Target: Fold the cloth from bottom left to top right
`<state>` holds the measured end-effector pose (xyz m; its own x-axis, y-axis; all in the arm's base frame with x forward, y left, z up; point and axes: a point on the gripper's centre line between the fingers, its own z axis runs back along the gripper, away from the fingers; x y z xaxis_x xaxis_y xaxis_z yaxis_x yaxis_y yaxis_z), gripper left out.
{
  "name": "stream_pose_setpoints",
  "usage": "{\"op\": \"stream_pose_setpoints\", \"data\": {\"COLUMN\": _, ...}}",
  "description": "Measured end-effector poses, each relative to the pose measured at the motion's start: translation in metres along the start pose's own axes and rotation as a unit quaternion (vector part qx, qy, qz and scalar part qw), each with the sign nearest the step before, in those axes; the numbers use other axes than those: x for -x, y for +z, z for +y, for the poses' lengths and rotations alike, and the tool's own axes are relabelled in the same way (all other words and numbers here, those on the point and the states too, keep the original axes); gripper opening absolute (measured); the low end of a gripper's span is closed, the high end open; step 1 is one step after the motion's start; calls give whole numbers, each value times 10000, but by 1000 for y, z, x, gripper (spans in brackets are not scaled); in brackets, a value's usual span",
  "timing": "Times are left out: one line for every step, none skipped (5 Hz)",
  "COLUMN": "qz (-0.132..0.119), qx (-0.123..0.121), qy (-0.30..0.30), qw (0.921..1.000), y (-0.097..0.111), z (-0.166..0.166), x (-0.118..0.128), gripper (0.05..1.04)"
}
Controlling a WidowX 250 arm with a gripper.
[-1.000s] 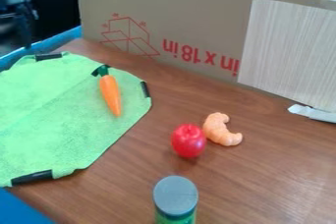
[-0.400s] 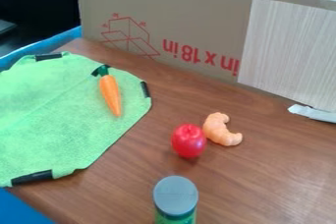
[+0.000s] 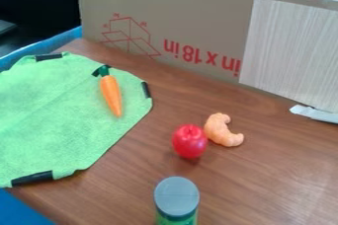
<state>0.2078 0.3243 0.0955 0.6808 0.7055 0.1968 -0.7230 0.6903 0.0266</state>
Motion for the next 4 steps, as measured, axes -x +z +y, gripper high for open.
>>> {"op": "stream_pose_setpoints", "data": {"qz": -61, "qx": 11, "qy": -86, "qw": 9999, "y": 0, "z": 9, "x": -1, "gripper": 1000}}
{"op": "stream_pose_setpoints", "data": {"qz": -46, "qx": -30, "qy": -114, "qw": 9999, "y": -7, "z": 23, "x": 2, "gripper": 1000}}
{"op": "stream_pose_setpoints", "data": {"qz": -7, "qx": -224, "qy": -151, "qw": 9996, "y": -21, "z": 31, "x": 5, "gripper": 1000}}
{"op": "stream_pose_setpoints", "data": {"qz": -34, "qx": -339, "qy": -93, "qw": 9994, "y": -29, "z": 34, "x": 7, "gripper": 1000}}
